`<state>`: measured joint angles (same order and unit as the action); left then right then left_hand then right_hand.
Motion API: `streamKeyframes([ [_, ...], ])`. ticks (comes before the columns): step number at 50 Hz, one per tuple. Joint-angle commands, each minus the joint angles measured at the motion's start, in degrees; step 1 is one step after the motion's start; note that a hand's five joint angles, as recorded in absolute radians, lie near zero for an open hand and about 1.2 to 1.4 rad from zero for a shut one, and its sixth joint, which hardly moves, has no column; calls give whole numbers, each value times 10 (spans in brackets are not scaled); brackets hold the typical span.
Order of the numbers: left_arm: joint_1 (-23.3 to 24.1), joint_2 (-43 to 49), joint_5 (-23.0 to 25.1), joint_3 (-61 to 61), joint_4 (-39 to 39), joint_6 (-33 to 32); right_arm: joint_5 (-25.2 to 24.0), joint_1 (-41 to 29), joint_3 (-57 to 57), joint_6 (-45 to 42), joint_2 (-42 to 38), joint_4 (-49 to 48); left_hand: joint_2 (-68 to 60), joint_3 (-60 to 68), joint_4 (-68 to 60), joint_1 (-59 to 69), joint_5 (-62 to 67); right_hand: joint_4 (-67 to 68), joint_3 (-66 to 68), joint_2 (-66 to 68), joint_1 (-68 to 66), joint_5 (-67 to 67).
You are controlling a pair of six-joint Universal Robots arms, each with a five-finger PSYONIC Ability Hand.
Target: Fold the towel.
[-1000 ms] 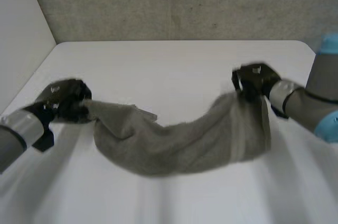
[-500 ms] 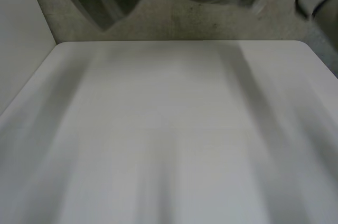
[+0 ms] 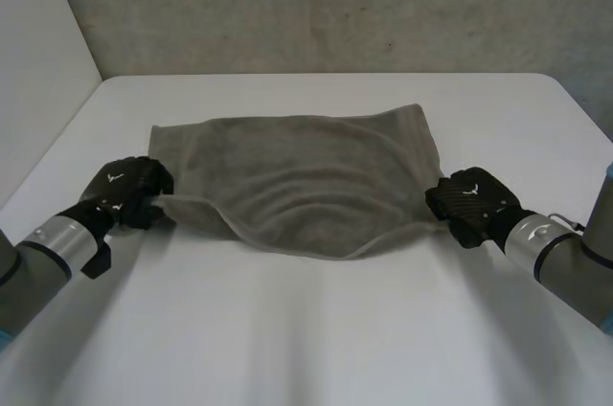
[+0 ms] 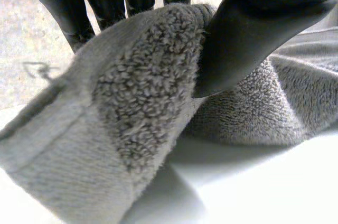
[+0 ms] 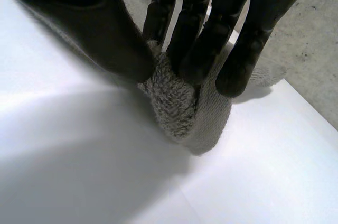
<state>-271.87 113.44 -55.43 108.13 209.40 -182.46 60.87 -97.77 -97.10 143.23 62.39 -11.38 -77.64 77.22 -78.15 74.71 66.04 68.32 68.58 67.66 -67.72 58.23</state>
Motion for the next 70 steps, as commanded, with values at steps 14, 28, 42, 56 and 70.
streamKeyframes([
  [14, -2, -81, -14, 17, -85, 1, 4, 0, 22, 10, 120, 164, -24, 28, -19, 53, 40, -360, -363, -354, 354, -360],
  [28, -4, -69, -13, 28, -80, 4, 5, 0, -34, 33, 61, -21, -24, 28, -19, 53, 40, -317, -319, -310, 311, -316],
  [42, -8, -40, -13, 27, -79, -2, 14, 21, -24, -31, 15, -40, -24, 28, -19, 53, 40, 117, 114, 123, -123, 118],
  [56, -21, -128, -4, 29, -102, -4, 23, 123, -20, 152, 228, 26, -24, 28, -19, 53, 40, 117, 114, 123, -123, 118],
  [70, -59, -309, 78, 76, -161, -5, -84, 210, -16, 152, 341, 176, -24, 28, -19, 53, 40, 117, 114, 123, -123, 118],
])
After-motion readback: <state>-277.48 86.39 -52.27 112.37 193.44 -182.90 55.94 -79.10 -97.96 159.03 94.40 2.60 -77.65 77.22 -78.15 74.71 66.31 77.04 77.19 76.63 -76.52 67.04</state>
